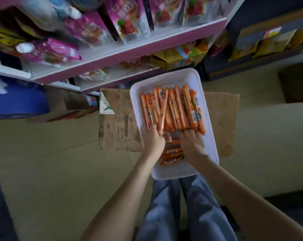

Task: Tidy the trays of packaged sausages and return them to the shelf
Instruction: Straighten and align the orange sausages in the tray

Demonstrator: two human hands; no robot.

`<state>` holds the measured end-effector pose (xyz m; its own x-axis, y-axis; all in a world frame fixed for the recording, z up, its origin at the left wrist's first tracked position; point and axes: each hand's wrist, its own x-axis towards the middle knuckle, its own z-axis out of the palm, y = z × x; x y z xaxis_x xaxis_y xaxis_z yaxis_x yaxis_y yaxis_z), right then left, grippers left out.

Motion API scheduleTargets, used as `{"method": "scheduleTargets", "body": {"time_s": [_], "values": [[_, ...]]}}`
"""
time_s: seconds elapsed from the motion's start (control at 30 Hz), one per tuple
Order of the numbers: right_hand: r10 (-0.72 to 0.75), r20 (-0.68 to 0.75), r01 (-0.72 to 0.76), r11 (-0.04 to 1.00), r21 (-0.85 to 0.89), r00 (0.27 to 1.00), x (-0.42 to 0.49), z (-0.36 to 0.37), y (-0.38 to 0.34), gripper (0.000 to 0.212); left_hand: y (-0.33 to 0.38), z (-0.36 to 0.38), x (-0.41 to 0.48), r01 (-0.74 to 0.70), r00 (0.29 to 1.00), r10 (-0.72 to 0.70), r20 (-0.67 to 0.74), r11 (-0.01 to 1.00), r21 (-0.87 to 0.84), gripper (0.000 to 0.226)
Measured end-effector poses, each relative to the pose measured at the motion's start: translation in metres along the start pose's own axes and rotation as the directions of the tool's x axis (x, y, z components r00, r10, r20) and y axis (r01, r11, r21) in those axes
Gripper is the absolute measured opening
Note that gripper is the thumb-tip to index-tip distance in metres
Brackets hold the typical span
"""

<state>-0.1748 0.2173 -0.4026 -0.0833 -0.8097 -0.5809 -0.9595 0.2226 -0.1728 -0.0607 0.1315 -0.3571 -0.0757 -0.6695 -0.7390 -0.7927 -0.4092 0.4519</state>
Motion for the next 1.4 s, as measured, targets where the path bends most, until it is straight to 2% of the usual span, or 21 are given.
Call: {"method": "scheduleTargets", "body": {"time_s": [0.1,0.2,0.3,0.33,0.43,0.53,0.67,0.8,0.9,0.97,1.07,1.13,1.23,1.3,1.4], "values": [[-0.055,-0.072,0.055,0.998,-0.005,0.996,-0.003,-0.002,0.003,0.029,0.006,0.005,0.004,-0.086,0.995,0.098,-0.027,0.955,0.285,0.028],[-0.039,-0.069,0.050,0.986,0.161,0.997,-0.014,-0.031,0.003,0.025,0.025,0.000,-0.005,-0.116,0.993,0.115,0.023,0.939,0.323,0.029],[0.009,0.073,-0.035,0.932,0.360,0.997,-0.030,-0.076,0.008,0.024,0.040,-0.016,-0.024,-0.247,0.966,0.258,0.025,0.889,0.385,0.027],[0.029,0.100,-0.072,0.883,0.464,0.995,-0.036,-0.093,0.011,0.023,0.046,-0.022,-0.033,-0.321,0.945,0.320,0.074,0.855,0.408,0.033],[0.032,-0.024,-0.008,0.742,0.670,0.999,-0.060,-0.159,0.017,0.023,0.073,-0.051,-0.070,-0.538,0.835,0.504,0.221,0.664,0.519,0.045],[-0.015,-0.088,0.075,0.669,0.739,0.996,-0.093,-0.233,0.016,0.019,0.114,-0.086,-0.112,-0.635,0.718,0.674,0.175,0.529,0.563,0.040],[-0.012,-0.225,0.176,0.664,0.727,0.974,-0.146,-0.327,0.016,0.029,0.170,-0.139,-0.164,-0.668,0.631,0.768,0.111,0.465,0.581,0.037],[0.102,-0.398,0.286,0.537,0.793,0.912,-0.202,-0.403,0.016,0.020,0.213,-0.183,-0.211,-0.749,0.601,0.797,0.057,0.536,0.390,0.037],[0.178,-0.505,0.394,0.431,0.811,0.844,-0.227,-0.436,0.012,0.014,0.237,-0.206,-0.241,-0.813,0.545,0.838,0.024,0.522,0.260,0.034],[0.224,-0.536,0.470,0.288,0.834,0.814,-0.236,-0.451,0.008,0.010,0.246,-0.220,-0.259,-0.831,0.535,0.845,-0.010,0.528,0.175,0.031],[0.261,-0.555,0.563,0.048,0.825,0.790,-0.239,-0.463,0.004,0.020,0.251,-0.240,-0.278,-0.821,0.569,0.813,-0.120,0.571,-0.024,0.011],[0.296,-0.543,0.592,-0.103,0.799,0.786,-0.239,-0.467,0.001,0.023,0.251,-0.253,-0.289,-0.803,0.596,0.773,-0.218,0.566,-0.186,0.006],[0.306,-0.505,0.585,-0.300,0.753,0.807,-0.237,-0.471,-0.008,0.023,0.251,-0.262,-0.306,-0.749,0.627,0.714,-0.312,0.441,-0.495,0.016],[0.272,-0.503,0.572,-0.410,0.711,0.820,-0.234,-0.473,-0.018,0.015,0.254,-0.260,-0.315,-0.729,0.613,0.723,-0.319,0.362,-0.581,0.020],[0.214,-0.516,0.552,-0.457,0.698,0.830,-0.230,-0.473,-0.034,0.013,0.262,-0.251,-0.327,-0.697,0.555,0.771,-0.313,0.227,-0.680,0.026]]}}
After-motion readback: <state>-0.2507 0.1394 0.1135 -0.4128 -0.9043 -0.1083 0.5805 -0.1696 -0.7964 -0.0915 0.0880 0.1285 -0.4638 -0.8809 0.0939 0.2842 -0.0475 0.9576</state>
